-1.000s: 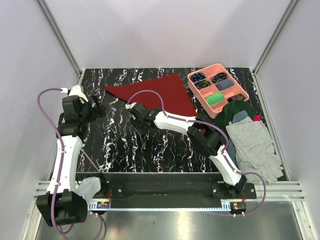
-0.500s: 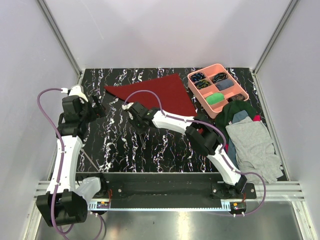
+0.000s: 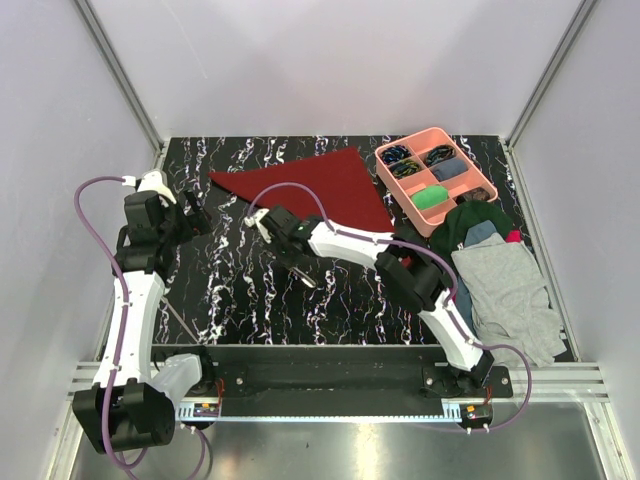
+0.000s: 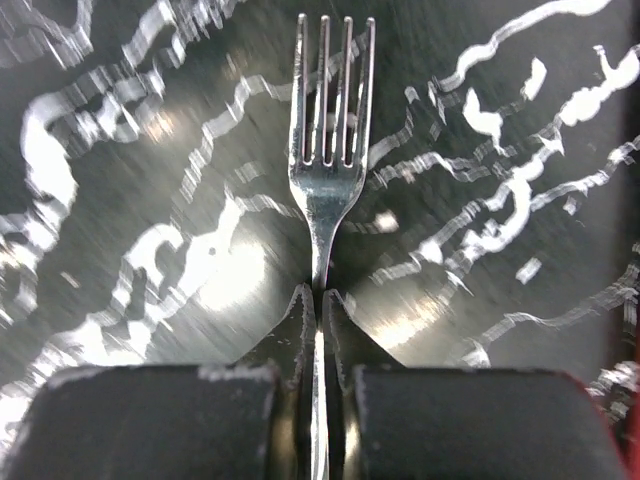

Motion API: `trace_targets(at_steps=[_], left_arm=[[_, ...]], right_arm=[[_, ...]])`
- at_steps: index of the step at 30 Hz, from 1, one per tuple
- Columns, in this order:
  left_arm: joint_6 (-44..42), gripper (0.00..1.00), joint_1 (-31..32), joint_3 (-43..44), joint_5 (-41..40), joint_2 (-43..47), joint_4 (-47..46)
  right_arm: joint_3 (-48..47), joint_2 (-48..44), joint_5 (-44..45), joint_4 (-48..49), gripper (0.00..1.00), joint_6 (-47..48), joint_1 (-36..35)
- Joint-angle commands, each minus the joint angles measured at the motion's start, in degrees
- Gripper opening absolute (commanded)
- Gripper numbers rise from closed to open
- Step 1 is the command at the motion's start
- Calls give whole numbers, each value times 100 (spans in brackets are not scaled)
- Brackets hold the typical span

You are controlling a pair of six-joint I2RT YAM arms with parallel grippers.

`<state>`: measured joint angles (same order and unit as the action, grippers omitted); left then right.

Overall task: Fold the napkin, place the utensils inside, and roll it up
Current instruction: Grab a utensil with the right arm, then place the utensil onto the napkin

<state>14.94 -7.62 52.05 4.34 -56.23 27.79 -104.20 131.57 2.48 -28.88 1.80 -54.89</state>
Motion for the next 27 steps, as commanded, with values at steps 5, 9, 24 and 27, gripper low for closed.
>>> trace_targets(at_steps=[5, 9, 24, 27], left_arm=[[-70, 99, -38, 182, -3, -28, -46], [-70, 99, -38, 174, -3, -125, -37], [-70, 99, -29, 200, 49, -433, -37], [-61, 99, -29, 209, 76, -468, -37]], right_arm=[[85, -826, -491, -197, 0, 1751, 874], [-266, -616, -881, -179, 0, 2385, 1323], [-2681, 1002, -1637, -713, 0, 3441, 2053], [-3174, 1380, -1619, -987, 0, 3406, 2079]])
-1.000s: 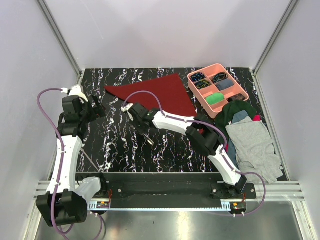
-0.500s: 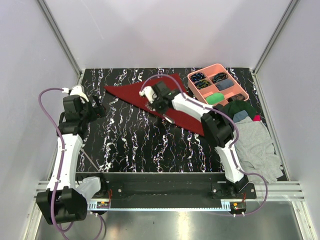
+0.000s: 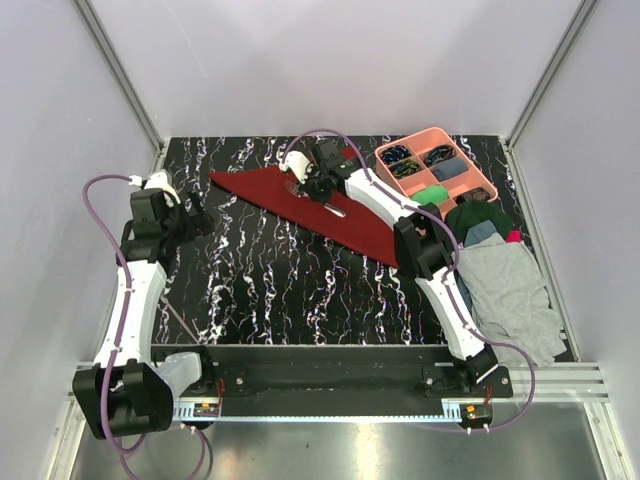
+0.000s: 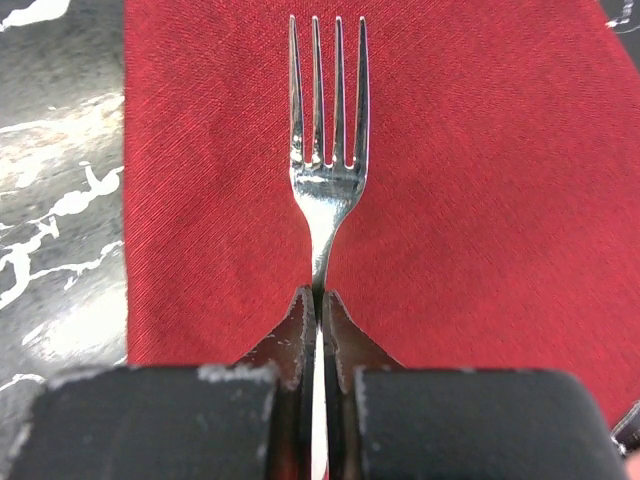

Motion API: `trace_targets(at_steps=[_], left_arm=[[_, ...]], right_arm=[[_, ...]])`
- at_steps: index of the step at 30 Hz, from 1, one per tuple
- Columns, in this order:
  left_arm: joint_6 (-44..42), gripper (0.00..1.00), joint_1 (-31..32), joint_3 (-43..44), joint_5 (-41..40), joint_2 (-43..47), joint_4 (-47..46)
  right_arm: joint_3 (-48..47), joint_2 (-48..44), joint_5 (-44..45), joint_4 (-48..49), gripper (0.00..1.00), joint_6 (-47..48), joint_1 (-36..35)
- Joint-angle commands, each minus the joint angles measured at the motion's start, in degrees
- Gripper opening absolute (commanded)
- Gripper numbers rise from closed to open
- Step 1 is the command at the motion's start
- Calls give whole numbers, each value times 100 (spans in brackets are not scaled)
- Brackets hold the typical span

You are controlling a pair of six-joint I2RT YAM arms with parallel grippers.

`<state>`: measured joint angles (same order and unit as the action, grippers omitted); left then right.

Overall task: Fold the napkin, place the utensils inside, and roll it up
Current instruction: Place the utensil onto the napkin

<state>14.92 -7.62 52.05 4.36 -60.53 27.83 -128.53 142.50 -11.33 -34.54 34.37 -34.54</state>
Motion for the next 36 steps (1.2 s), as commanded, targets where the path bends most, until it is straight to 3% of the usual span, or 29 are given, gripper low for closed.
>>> trace_targets(at_steps=[1, 22, 30, 36], left_arm=[[-59, 99, -29, 200, 82, -38, -41], [-42, 99, -29, 209, 135, -46, -41], [-59, 99, -38, 156, 47, -64, -50], [352, 99, -47, -168, -330, -64, -164]], right_arm=[[-831, 409, -203, -456, 0, 88, 44], [-1218, 850, 316, -641, 0, -44, 132], [-1262, 613, 132, -650, 41, -220, 132], [-1333, 121, -325, -641, 52, -597, 132]])
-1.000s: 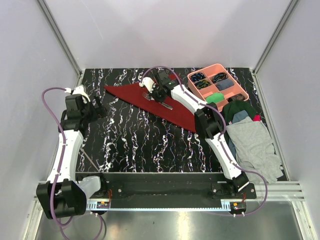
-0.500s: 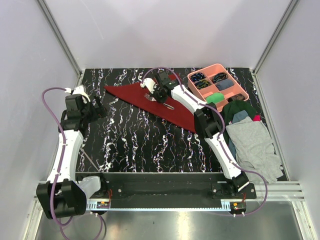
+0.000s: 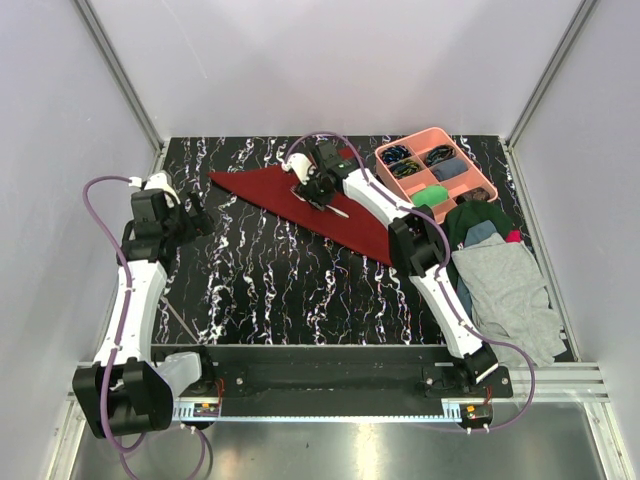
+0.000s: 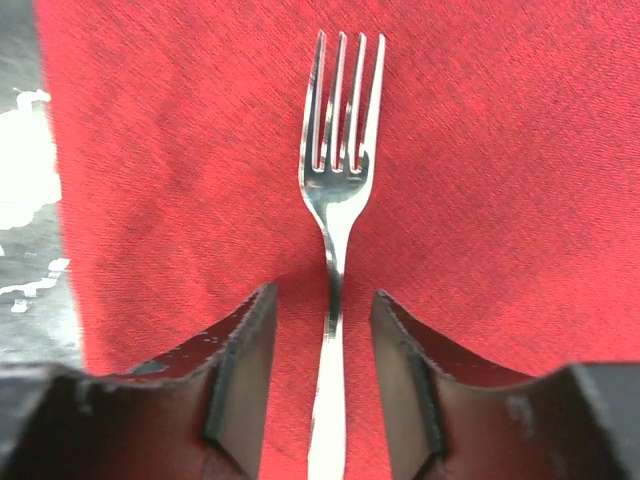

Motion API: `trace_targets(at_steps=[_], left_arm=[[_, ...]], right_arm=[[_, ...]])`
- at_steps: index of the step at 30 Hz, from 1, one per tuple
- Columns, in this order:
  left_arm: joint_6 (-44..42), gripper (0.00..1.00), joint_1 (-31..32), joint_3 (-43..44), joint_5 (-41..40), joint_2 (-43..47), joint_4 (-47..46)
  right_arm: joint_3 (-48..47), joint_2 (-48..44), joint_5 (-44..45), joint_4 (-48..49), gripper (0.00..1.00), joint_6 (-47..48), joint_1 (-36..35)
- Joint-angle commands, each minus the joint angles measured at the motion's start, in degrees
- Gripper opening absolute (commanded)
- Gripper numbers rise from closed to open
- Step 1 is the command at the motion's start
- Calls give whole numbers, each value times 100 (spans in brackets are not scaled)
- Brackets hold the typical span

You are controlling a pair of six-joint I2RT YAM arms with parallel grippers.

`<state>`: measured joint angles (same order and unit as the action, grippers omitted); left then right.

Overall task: Fold the napkin, place the utensils inside, and roll it up
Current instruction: Place the utensil onto the napkin, then grab a utensil with the right arm

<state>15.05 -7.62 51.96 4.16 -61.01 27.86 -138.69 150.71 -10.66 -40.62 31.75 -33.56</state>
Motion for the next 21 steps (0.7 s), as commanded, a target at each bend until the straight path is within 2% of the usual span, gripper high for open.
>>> trace_targets(at_steps=[1, 6, 9, 15, 21], left_arm=[[497, 99, -64, -334, -398, 62, -358], [1271, 98, -775, -1046, -1187, 353, -272], [1369, 95, -1075, -1092, -1628, 380, 166], [1747, 88, -1338, -1084, -2911, -304, 1063], [1914, 78, -1585, -1039, -2956, -780, 1002]], right_arm=[[-316, -771, -446, -34, 54, -397, 34], [-79, -1404, -631, -42, 57, -976, 34], [245, -1808, -754, -34, 57, -1337, 34], [650, -2449, -1034, -25, 58, -2146, 25], [1124, -3109, -1430, 10, 58, -2454, 25]])
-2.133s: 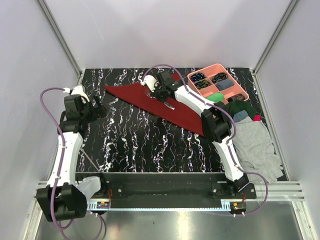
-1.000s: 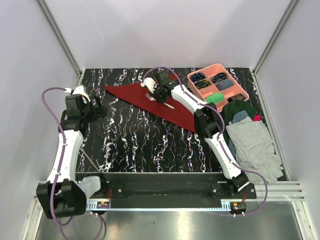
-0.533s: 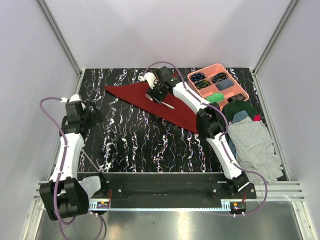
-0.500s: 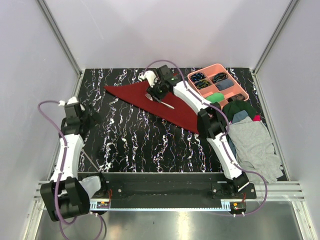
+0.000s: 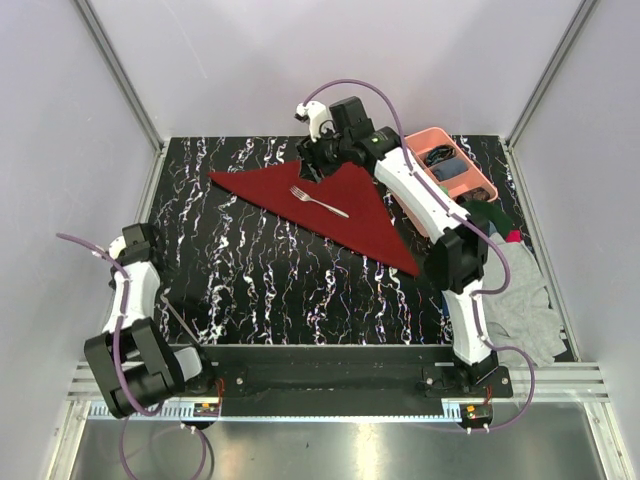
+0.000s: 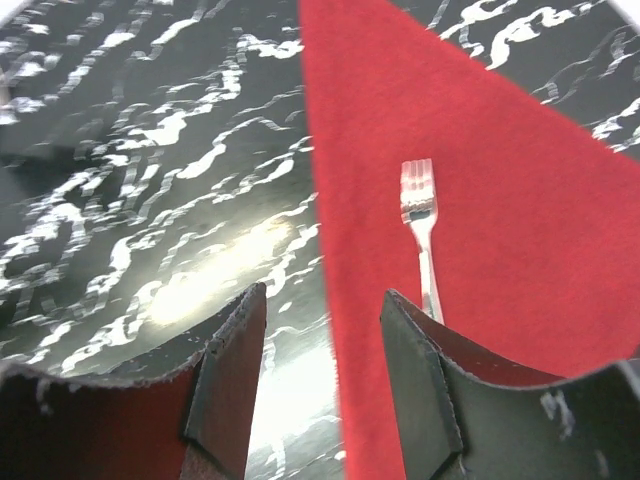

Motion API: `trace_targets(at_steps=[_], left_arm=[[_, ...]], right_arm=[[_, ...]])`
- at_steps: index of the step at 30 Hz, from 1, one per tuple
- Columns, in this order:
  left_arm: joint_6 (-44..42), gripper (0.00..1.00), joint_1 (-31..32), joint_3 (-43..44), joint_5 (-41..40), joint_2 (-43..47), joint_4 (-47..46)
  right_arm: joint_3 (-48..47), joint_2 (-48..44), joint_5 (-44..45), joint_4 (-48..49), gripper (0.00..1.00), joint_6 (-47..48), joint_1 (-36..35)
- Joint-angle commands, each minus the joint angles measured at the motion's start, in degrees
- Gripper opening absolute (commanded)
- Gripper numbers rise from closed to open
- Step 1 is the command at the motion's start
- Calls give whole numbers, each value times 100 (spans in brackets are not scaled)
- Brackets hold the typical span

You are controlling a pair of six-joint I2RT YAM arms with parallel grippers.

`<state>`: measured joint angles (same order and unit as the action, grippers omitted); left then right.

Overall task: Fold the napkin, place the utensils inside, and roll it up
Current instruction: Grab a utensil with the right arm

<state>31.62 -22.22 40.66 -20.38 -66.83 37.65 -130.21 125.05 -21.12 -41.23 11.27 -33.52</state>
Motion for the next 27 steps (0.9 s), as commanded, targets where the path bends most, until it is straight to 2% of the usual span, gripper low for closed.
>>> trace_targets(at_steps=[1, 2, 6, 9, 17, 20, 21, 27], left_arm=[[266, 76, -151, 91, -502, -234, 6], [301, 69, -160, 91, -502, -278, -29], [301, 52, -309, 117, -116, -733, -170], [310, 46, -327, 205, -10, -1042, -214], [310, 44, -327, 258, 297, -1499, -398], [292, 19, -327, 258, 499, -1640, -460], [301, 0, -327, 266, 552, -1675, -469], [617, 0, -283, 205, 1018, -1703, -565]], right_arm=[[469, -718, -366, 132, 58, -423, 12], [566, -806, -366, 168, 58, -441, 21], [1154, -1211, -383, 423, 58, -476, 12], [1427, -1492, -428, 589, 58, -511, 12], [1718, -1791, -392, 695, 58, -432, 12], [1771, -1827, -401, 713, 59, -415, 12], [1771, -1827, -419, 722, 59, -415, 12], [1868, -1818, -419, 722, 59, -432, 12]])
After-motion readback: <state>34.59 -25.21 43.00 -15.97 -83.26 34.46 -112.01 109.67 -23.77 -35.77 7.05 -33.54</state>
